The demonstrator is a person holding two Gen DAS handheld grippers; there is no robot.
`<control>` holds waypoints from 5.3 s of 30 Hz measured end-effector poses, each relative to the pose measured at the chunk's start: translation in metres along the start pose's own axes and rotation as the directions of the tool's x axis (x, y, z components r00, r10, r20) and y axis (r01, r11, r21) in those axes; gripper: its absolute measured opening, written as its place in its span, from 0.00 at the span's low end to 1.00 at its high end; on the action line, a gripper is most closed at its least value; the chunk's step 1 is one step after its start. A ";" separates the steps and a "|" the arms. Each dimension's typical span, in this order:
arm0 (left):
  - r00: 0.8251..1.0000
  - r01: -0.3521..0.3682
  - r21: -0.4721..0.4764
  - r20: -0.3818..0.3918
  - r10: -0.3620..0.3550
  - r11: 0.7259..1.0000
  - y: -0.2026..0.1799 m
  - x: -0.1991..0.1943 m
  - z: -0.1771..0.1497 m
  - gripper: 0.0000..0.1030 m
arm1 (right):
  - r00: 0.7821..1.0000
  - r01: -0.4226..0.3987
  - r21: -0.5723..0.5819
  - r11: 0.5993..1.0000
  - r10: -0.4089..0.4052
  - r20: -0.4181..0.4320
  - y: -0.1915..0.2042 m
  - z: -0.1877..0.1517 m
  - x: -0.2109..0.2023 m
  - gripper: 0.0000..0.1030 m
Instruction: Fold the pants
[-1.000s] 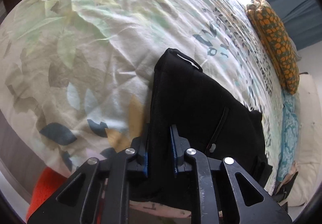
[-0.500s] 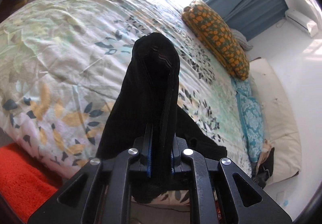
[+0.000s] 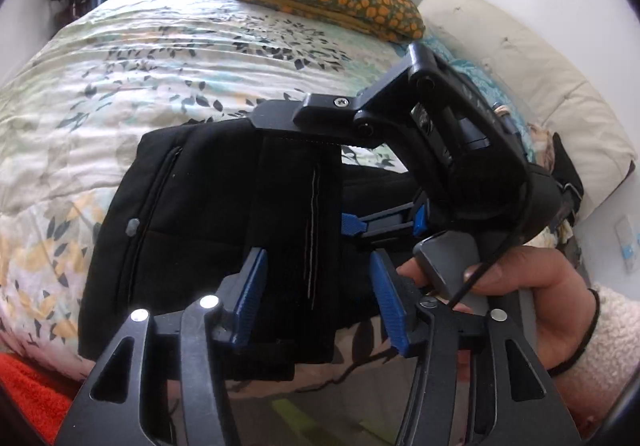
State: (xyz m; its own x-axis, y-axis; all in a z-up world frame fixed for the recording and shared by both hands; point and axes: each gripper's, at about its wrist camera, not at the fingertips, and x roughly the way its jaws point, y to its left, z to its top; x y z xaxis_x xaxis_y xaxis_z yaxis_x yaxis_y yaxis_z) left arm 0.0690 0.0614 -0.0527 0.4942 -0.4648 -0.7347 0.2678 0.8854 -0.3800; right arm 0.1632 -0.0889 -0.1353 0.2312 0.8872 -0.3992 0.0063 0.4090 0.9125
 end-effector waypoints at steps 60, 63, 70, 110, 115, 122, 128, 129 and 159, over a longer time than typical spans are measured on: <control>0.963 -0.261 -0.184 0.021 0.269 0.948 0.065 -0.001 -0.020 0.62 | 0.858 0.450 0.037 0.892 -0.443 0.258 -0.118 -0.005 -0.264 0.66; 0.955 -0.285 -0.159 0.038 0.294 0.945 0.053 -0.002 -0.018 0.62 | 0.755 0.594 -0.005 0.805 -0.555 0.350 -0.096 -0.011 -0.284 0.71; 0.973 -0.229 0.096 0.036 0.227 0.969 -0.028 0.059 0.005 0.63 | 0.708 0.705 -0.441 0.556 -0.510 0.488 0.013 -0.035 -0.219 0.69; 0.966 -0.241 0.092 -0.075 0.248 0.966 -0.007 0.087 0.068 0.77 | 0.752 0.657 -0.419 0.627 -0.503 0.425 -0.032 -0.072 -0.206 0.49; 0.947 -0.179 0.244 -0.221 0.235 0.953 -0.049 0.119 -0.008 0.77 | 0.752 0.655 -0.393 0.645 -0.610 0.251 -0.060 -0.087 -0.177 0.50; 0.967 -0.196 0.160 -0.130 0.217 0.967 -0.049 0.077 -0.004 0.77 | 0.681 0.732 -0.324 0.599 -0.625 0.383 -0.040 -0.105 -0.206 0.49; 0.955 -0.256 0.133 -0.117 0.271 0.958 -0.047 0.068 -0.001 0.77 | 0.575 0.808 -0.276 0.520 -0.595 0.561 -0.016 -0.120 -0.225 0.66; 0.952 -0.270 0.141 -0.112 0.287 0.952 -0.048 0.069 -0.003 0.77 | 0.567 0.813 -0.272 0.515 -0.593 0.573 -0.014 -0.120 -0.228 0.66; 0.928 -0.357 0.179 -0.043 0.370 0.917 -0.051 0.060 -0.013 0.77 | 0.547 0.827 -0.257 0.500 -0.610 0.574 -0.025 -0.120 -0.224 0.75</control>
State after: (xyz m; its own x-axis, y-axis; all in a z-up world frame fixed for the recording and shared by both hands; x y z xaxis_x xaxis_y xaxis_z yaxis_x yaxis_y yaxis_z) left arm 0.0741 -0.0118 -0.0844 0.5224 -0.1035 -0.8464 0.2168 0.9761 0.0144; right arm -0.0055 -0.2717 -0.0793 0.6807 0.1136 -0.7237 -0.0561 0.9931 0.1031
